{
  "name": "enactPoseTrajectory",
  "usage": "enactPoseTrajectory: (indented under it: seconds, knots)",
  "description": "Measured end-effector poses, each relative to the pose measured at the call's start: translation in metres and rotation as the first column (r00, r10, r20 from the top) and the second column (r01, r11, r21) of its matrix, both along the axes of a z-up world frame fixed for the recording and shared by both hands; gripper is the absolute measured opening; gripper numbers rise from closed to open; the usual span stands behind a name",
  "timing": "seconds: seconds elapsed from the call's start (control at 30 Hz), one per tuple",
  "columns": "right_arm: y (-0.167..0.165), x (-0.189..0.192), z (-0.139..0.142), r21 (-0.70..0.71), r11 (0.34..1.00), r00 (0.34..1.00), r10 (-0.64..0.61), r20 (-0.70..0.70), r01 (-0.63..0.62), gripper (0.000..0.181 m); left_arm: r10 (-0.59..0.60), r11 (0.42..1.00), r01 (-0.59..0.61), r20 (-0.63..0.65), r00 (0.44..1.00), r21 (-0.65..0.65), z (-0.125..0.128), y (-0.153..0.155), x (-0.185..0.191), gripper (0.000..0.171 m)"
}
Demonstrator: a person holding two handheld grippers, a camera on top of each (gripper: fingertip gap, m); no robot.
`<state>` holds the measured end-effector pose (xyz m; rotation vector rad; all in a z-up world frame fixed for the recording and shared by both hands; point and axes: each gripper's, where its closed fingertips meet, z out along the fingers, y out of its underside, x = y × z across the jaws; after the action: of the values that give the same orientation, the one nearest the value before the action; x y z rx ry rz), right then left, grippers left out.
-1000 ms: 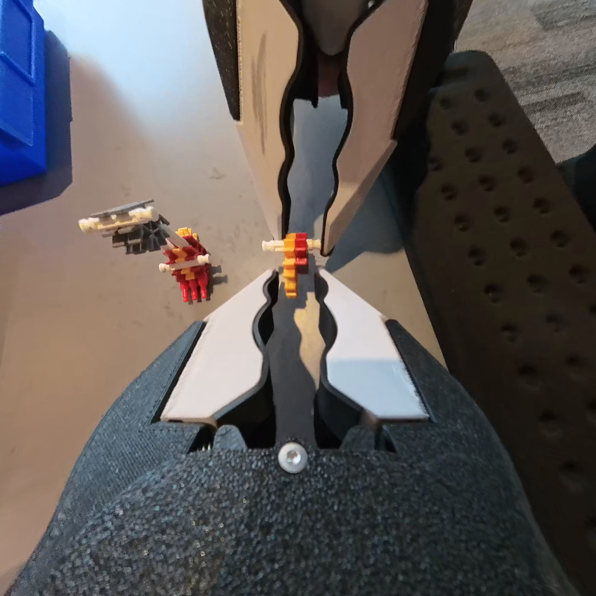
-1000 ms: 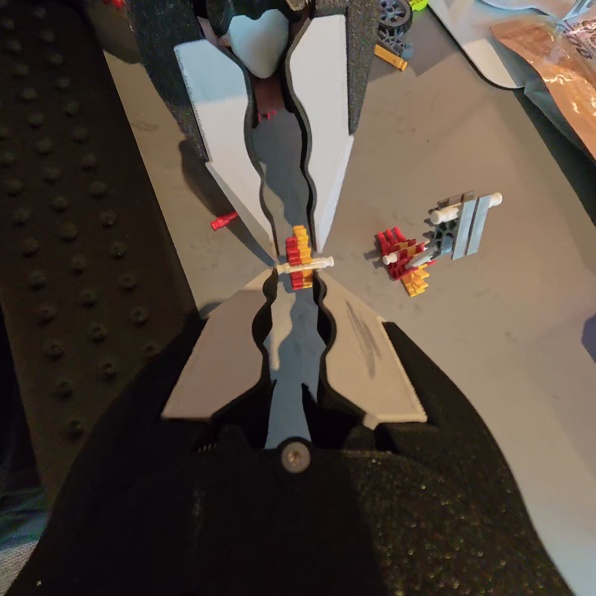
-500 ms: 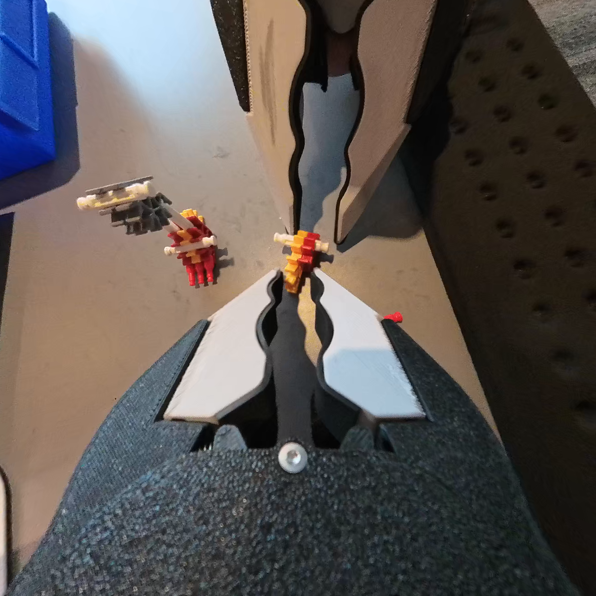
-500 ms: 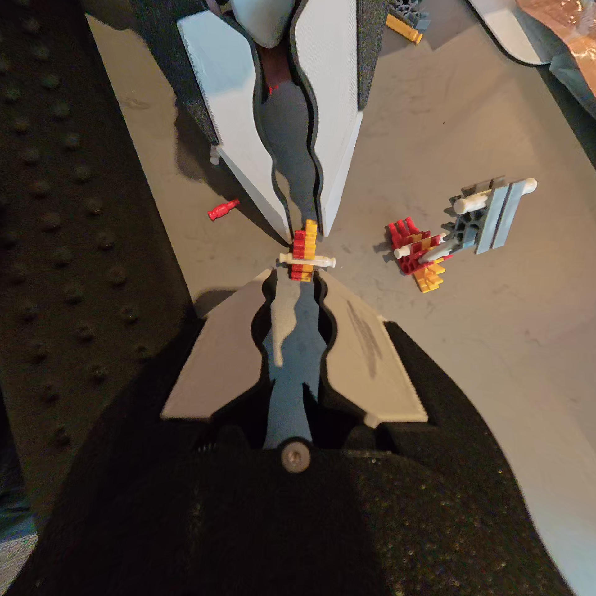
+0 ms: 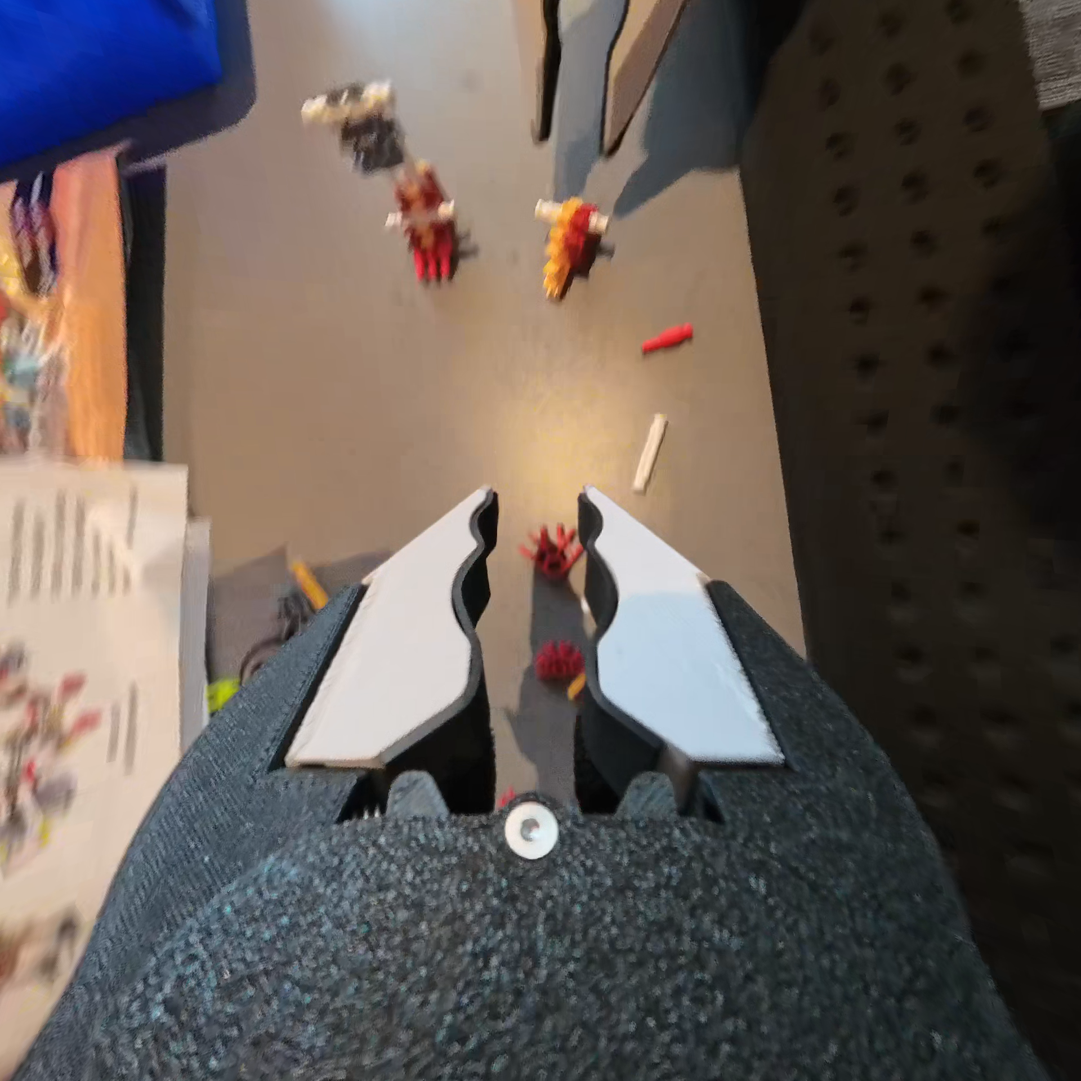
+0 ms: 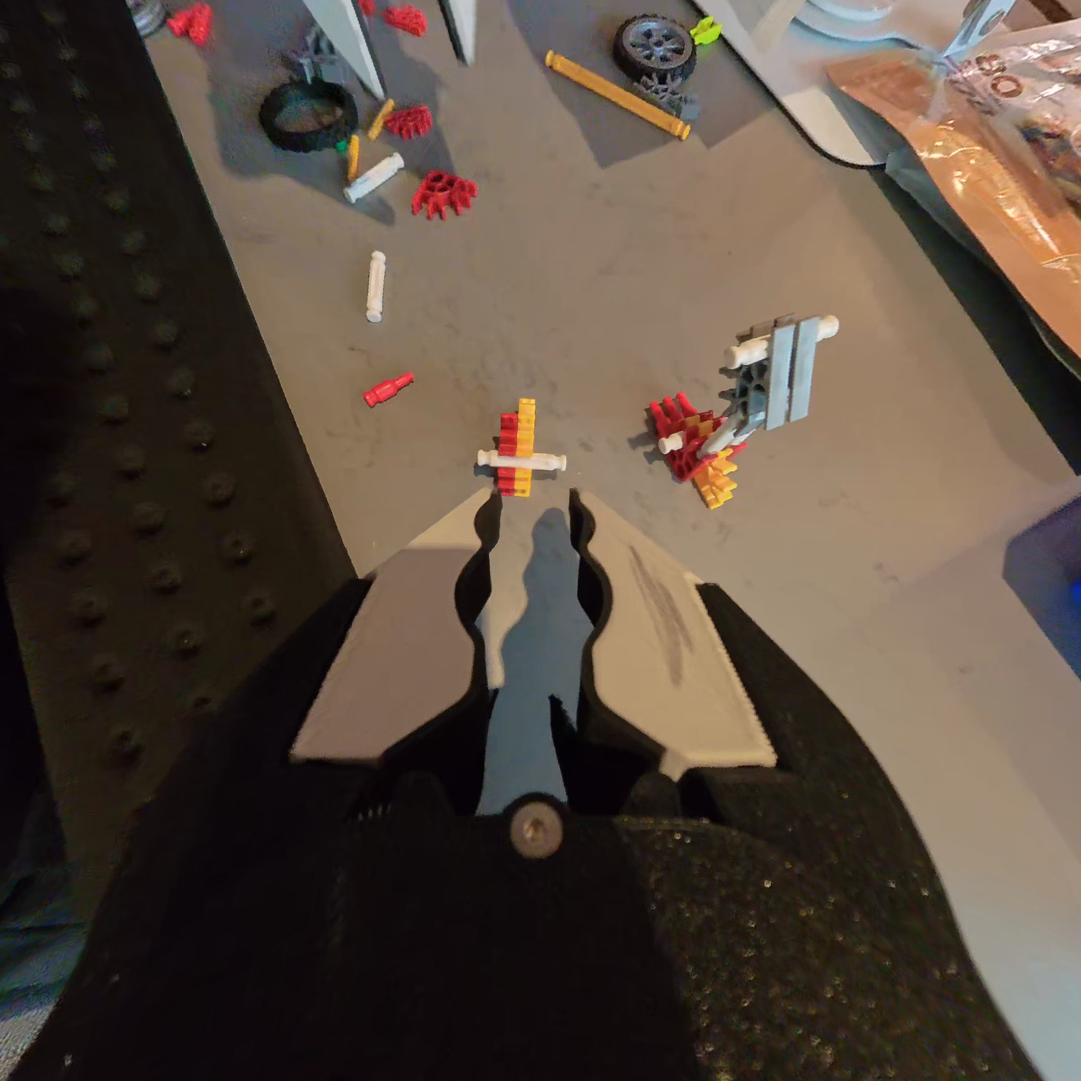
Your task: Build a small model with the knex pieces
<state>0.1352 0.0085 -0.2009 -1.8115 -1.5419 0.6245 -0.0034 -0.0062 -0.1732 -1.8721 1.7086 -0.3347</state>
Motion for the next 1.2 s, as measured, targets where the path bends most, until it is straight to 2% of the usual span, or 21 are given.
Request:
enactPoseTrajectory:
  seconds: [0.17, 0.27, 0.37, 0.5, 0.73, 0.9, 1.1, 1.2]
  knots:
    - [0.001, -0.001, 0.0, 0.013, 1.0, 1.0, -0.005, -0.023, 0.006, 0.022, 0.17, 0.985, -0.169, -0.081, 0.982, 0.022, -0.006, -0.013, -0.069, 0.026]
    - [0.0, -0.004, -0.002, 0.016, 1.0, 1.0, 0.0, -0.026, 0.0, 0.022, 0.236, 0.972, -0.236, -0.063, 0.97, 0.018, -0.01, -0.02, -0.088, 0.026]
    - [-0.001, -0.007, -0.004, 0.019, 1.0, 1.0, 0.003, -0.029, -0.002, 0.022, 0.251, 0.968, -0.251, -0.001, 0.968, -0.003, -0.013, -0.021, -0.078, 0.027]
    - [-0.001, -0.008, -0.001, 0.022, 1.0, 0.999, -0.01, -0.047, 0.011, 0.022, 0.227, 0.974, -0.227, 0.042, 0.973, 0.003, -0.02, -0.011, -0.046, 0.031]
    - [0.002, 0.004, 0.002, 0.022, 0.999, 0.997, -0.048, -0.053, 0.049, 0.022, 0.22, 0.974, -0.221, -0.018, 0.975, -0.052, -0.051, 0.002, -0.028, 0.033]
    - [0.003, 0.009, -0.002, 0.014, 0.998, 0.997, -0.055, -0.054, 0.055, 0.022, 0.208, 0.974, -0.205, 0.02, 0.978, -0.101, -0.053, 0.0, -0.018, 0.027]
    - [0.005, 0.011, 0.0, 0.02, 0.998, 0.996, -0.056, -0.073, 0.057, 0.022, 0.171, 0.982, -0.166, 0.047, 0.984, -0.09, -0.055, -0.005, -0.006, 0.005]
    - [0.005, 0.012, 0.002, 0.023, 0.998, 0.995, -0.057, -0.081, 0.059, 0.022, 0.168, 0.982, -0.159, 0.093, 0.981, -0.101, -0.048, -0.006, 0.003, 0.02]
